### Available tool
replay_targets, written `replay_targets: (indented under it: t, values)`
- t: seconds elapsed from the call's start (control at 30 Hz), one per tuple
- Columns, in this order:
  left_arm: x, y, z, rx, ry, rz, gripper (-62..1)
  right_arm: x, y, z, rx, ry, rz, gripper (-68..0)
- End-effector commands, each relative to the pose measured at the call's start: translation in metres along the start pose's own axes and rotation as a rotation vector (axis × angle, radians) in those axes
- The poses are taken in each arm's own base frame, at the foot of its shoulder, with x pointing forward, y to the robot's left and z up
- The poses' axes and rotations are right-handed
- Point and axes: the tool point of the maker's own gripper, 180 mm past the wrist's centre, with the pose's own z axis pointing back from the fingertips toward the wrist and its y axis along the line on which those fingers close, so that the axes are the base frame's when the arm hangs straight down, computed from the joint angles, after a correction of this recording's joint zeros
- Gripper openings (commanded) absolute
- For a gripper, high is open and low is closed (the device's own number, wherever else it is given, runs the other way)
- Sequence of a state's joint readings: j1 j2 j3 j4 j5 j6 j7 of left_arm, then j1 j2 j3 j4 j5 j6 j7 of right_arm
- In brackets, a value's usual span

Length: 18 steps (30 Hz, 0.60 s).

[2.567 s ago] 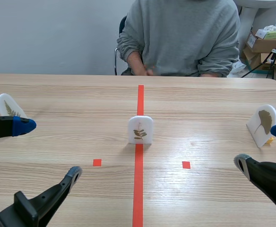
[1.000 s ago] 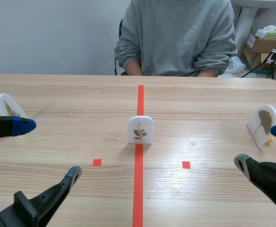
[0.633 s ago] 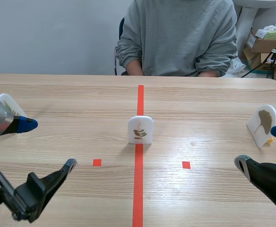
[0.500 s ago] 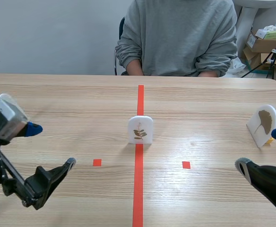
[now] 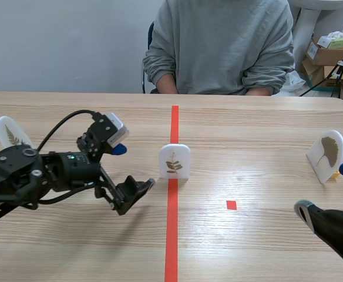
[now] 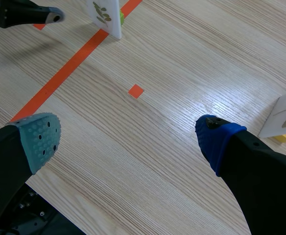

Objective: Do the leaf sorting experiment

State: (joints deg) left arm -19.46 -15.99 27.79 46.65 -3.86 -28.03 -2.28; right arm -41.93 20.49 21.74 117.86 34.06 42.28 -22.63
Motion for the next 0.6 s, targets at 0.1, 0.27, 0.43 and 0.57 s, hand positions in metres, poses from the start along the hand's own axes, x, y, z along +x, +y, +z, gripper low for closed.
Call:
replay_targets:
  t: [0.1,0.27,0.43,0.57]
  values:
    - [0.023,-0.014,-0.023,-0.015,-0.057,0.012,1.4,0.001,0.001,0.000,0.013,-0.008,0.002,-11.1]
    - [0.025,-0.030,-0.039,-0.041,-0.049,0.016,1.4,0.002,0.001,0.000,0.013,-0.008,0.002,-11.1]
    - [0.030,-0.042,-0.047,-0.057,-0.060,0.035,1.4,0.002,0.001,0.000,0.013,-0.008,0.002,-11.1]
    - [0.034,-0.043,-0.050,-0.048,-0.069,0.040,1.4,0.002,0.001,0.000,0.013,-0.008,0.002,-11.1]
